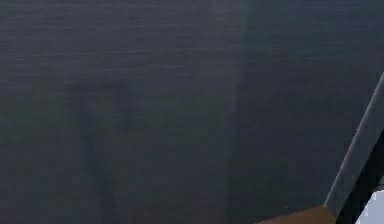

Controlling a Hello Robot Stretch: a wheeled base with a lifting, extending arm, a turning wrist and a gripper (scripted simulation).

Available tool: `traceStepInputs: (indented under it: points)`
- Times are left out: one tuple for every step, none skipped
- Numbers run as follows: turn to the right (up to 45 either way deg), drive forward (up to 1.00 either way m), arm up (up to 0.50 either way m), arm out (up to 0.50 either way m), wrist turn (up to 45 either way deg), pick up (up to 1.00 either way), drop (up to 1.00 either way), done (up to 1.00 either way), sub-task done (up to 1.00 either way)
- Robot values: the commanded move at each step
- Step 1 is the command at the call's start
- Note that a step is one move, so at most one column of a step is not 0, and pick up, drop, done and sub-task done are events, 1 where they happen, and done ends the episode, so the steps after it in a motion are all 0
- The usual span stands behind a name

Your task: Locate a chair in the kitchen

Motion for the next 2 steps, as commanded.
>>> traceStepInputs:
  points:
    - [15.0,0.0,0.0,0.0,0.0,0.0,0.0,0.0,0.0]
    - [0.0,0.55,0.0,0.0,0.0,0.0,0.0,0.0,0.0]
